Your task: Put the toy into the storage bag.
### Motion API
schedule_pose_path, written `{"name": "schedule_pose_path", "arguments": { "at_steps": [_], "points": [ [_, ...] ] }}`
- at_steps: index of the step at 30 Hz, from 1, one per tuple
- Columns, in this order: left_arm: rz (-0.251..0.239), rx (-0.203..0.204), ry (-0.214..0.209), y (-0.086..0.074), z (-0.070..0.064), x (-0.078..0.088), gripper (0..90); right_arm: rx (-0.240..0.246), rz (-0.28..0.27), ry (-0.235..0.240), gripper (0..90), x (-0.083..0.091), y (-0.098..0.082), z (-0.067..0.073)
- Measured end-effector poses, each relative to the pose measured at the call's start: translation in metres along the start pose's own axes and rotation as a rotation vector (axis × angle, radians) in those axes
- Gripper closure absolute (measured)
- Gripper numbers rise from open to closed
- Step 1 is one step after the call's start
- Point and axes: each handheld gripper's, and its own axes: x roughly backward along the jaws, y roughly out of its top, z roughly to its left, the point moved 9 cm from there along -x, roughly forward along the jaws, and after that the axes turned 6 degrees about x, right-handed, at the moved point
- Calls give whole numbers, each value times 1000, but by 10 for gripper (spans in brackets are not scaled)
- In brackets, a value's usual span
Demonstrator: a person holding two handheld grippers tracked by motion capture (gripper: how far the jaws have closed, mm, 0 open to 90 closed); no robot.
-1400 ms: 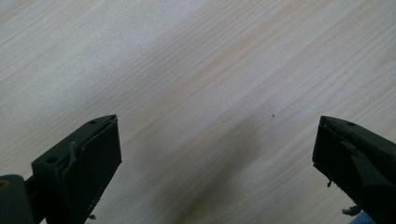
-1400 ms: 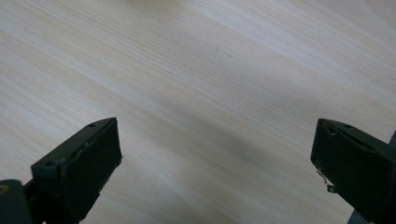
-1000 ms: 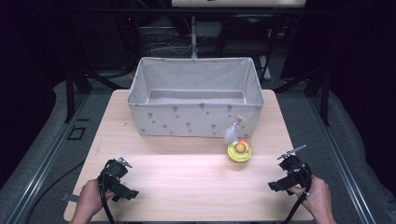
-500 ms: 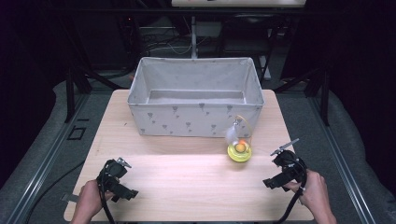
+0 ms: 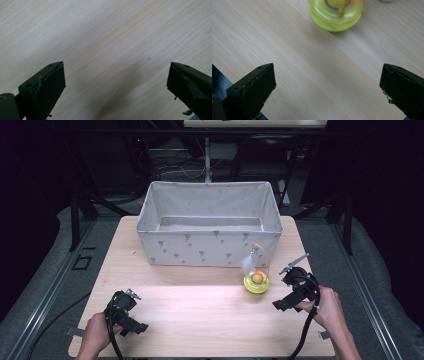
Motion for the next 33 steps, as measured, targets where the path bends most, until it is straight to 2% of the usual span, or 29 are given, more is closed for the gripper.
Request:
{"name": "schedule_pose_path", "arguments": {
  "at_steps": [1, 5, 6, 9, 12, 13, 15, 23, 24, 28, 30, 31, 33],
  "points": [
    [3, 1, 1, 0, 0, 0, 21, 24, -9, 5, 3, 1, 7, 0],
    [4, -5, 1, 0, -2, -1, 21, 38, -25, 13, 3, 2, 18, 0],
    [5, -6, 1, 0, -2, -1, 21, 54, -22, 15, 4, 4, 21, -1],
    [9, -6, -4, 0, -3, -2, 22, 82, -25, -2, 10, 9, 35, -8],
    [10, -13, -3, 0, -3, -2, 21, 89, -26, -4, 12, 11, 41, -10],
    [10, -14, -3, 0, -3, -2, 21, 108, -30, -2, 23, 13, 48, -11],
    [12, -16, -3, 0, -3, -2, 21, 111, -40, -7, 30, 13, 52, -11],
    [16, -14, -7, 0, -4, -3, 21, 140, -15, -22, 22, 12, 66, -15],
    [17, -14, -7, 0, -4, -3, 21, 139, -27, -14, 15, 12, 68, -14],
    [18, -18, -7, 0, -4, -3, 21, 140, -27, -32, 0, 12, 73, -17],
    [21, -19, -6, -1, -5, -3, 21, 147, -30, -18, 0, 13, 75, -17],
    [23, -24, -5, -1, -4, -3, 22, 129, -53, -21, 0, 13, 79, -18],
    [26, -22, -5, -1, -5, -3, 23, 143, -34, -26, 0, 14, 80, -21]
  ]
}}
